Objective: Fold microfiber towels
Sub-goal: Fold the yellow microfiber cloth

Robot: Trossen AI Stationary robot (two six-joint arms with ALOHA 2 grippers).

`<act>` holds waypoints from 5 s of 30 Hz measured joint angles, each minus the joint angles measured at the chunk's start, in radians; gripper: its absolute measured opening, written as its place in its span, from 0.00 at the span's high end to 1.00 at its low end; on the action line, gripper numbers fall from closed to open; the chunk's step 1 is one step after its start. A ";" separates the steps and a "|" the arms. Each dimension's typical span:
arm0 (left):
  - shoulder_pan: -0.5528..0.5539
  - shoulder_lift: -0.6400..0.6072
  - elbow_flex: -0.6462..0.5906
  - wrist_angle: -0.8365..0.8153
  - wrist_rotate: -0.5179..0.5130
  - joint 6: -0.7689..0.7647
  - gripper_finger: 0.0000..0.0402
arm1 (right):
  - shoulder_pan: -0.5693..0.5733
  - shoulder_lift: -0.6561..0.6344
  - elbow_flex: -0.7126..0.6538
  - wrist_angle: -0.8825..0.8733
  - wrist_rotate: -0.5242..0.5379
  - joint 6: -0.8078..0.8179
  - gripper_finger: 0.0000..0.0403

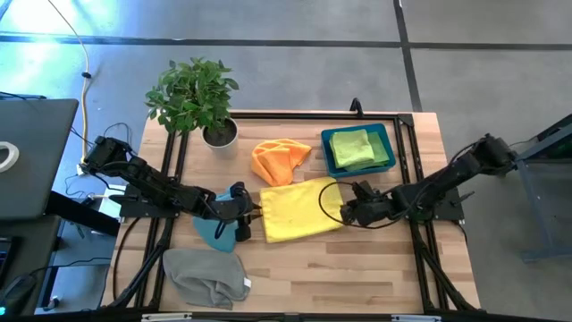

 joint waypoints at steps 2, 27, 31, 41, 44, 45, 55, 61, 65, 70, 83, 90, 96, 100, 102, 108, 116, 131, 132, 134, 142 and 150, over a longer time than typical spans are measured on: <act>0.000 0.000 0.000 0.000 0.000 0.000 0.73 | -0.024 0.000 -0.001 0.003 -0.004 -0.002 0.52; 0.013 0.000 0.000 0.073 0.005 0.158 0.73 | -0.138 0.288 0.043 0.227 -0.065 -0.031 0.62; 0.029 0.000 0.000 0.184 0.005 0.254 0.73 | -0.138 0.310 0.043 0.231 -0.050 0.014 0.72; 0.063 0.000 0.048 0.254 0.073 0.404 0.73 | -0.135 0.346 0.054 0.238 -0.006 0.131 0.92; 0.074 0.000 0.071 0.251 0.100 0.427 0.73 | -0.138 0.348 0.071 0.211 -0.007 0.127 0.97; 0.078 0.000 0.079 0.249 0.108 0.434 0.73 | -0.138 0.349 0.082 0.195 -0.005 0.127 0.99; 0.095 0.000 0.100 0.222 0.179 0.454 0.73 | -0.138 0.353 0.321 -0.339 -0.038 0.105 1.00; 0.094 0.000 0.100 0.181 0.192 0.426 0.73 | -0.138 0.350 0.532 -0.756 -0.057 0.118 1.00; 0.094 0.000 0.100 0.148 0.195 0.380 0.73 | -0.138 0.349 0.658 -0.895 -0.079 0.157 1.00; 0.091 -0.040 0.100 0.066 0.195 0.306 0.73 | -0.139 0.375 0.765 -0.849 -0.105 0.158 1.00; -0.012 -0.238 0.100 -0.227 0.195 0.191 0.73 | -0.139 0.787 1.191 -0.835 -0.128 -0.038 1.00; -0.080 -0.287 0.099 -0.303 0.118 0.190 0.73 | -0.139 0.961 1.385 -0.855 -0.132 -0.147 1.00; -0.125 -0.300 0.099 -0.351 0.047 0.187 0.73 | -0.139 1.019 1.421 -0.873 -0.155 -0.167 1.00; -0.138 -0.300 0.099 -0.351 0.037 0.187 0.73 | -0.131 1.020 1.422 -0.842 -0.155 -0.224 0.98; -0.138 -0.300 0.099 -0.351 0.033 0.187 0.73 | -0.121 1.021 1.440 -0.843 -0.156 -0.266 0.95; -0.136 -0.300 0.099 -0.349 0.028 0.190 0.73 | -0.098 1.020 1.463 -0.842 -0.198 -0.374 0.78; -0.135 -0.300 0.099 -0.348 0.026 0.191 0.73 | -0.086 1.020 1.537 -0.908 -0.369 -0.434 0.62; -0.135 -0.300 0.099 -0.346 0.025 0.162 0.73 | -0.006 1.021 1.455 -0.936 -0.235 -0.547 0.61; -0.135 -0.300 0.099 -0.345 0.025 0.162 0.73 | -0.003 1.021 1.443 -0.921 -0.235 -0.549 0.61; -0.135 -0.300 0.099 -0.343 0.025 0.161 0.73 | 0.001 1.020 1.416 -0.878 -0.235 -0.550 0.61; -0.135 -0.300 0.099 -0.343 0.026 0.163 0.73 | 0.000 1.020 1.337 -0.785 -0.266 -0.558 0.68; -0.135 -0.299 0.099 -0.342 0.026 0.165 0.73 | 0.005 1.020 1.333 -0.762 -0.267 -0.561 0.98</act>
